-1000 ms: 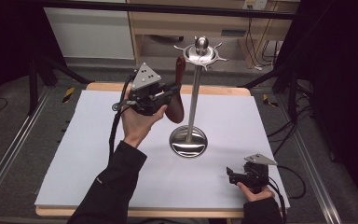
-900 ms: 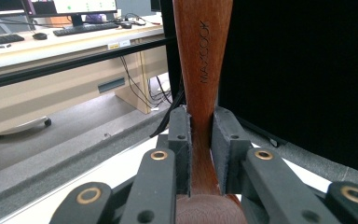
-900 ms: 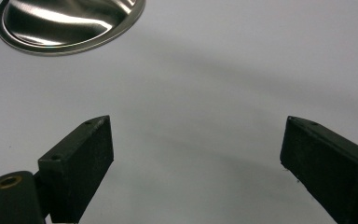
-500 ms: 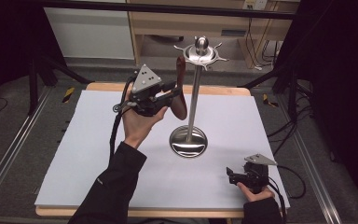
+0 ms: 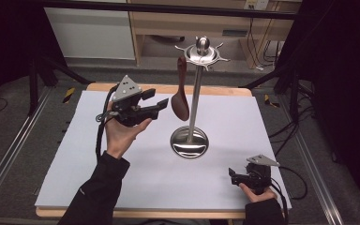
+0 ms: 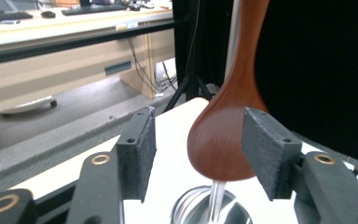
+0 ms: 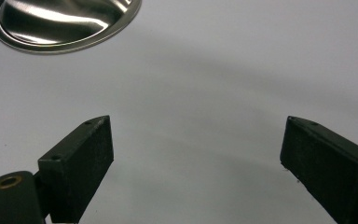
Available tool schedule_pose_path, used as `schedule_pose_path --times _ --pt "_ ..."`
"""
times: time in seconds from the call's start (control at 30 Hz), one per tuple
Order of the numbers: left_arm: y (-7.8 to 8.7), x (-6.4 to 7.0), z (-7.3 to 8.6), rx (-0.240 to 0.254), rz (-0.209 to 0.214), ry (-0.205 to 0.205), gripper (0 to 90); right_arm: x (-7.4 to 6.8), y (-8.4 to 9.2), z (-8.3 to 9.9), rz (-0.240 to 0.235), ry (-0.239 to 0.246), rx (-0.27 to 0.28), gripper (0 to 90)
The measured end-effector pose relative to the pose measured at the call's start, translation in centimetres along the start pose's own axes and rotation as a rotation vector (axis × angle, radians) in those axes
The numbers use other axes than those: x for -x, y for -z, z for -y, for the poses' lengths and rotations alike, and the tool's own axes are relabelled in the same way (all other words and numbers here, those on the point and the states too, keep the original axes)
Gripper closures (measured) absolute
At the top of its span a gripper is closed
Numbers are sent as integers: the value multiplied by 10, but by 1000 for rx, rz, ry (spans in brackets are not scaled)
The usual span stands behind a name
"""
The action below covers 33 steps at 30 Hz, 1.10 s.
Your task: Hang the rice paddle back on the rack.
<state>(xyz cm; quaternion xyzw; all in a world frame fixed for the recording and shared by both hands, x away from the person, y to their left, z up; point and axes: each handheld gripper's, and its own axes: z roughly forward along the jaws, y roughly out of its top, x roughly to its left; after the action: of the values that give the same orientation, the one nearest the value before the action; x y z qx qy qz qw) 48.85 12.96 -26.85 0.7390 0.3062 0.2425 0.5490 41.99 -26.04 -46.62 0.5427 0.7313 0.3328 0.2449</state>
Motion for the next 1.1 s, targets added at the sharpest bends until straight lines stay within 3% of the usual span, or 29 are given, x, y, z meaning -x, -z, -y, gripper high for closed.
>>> schedule_pose_path --times 0.57,0.77,1.1 --pt "22 -13 72 -104 -29 14 358 2 0 1 -5 -11 -5 91" --pt "27 -14 96 -134 -28 -3 353 2 -1 1 2 0 -9 91" --pt "39 -23 134 -168 -54 42 344 1 -2 2 0 -2 -20 91"
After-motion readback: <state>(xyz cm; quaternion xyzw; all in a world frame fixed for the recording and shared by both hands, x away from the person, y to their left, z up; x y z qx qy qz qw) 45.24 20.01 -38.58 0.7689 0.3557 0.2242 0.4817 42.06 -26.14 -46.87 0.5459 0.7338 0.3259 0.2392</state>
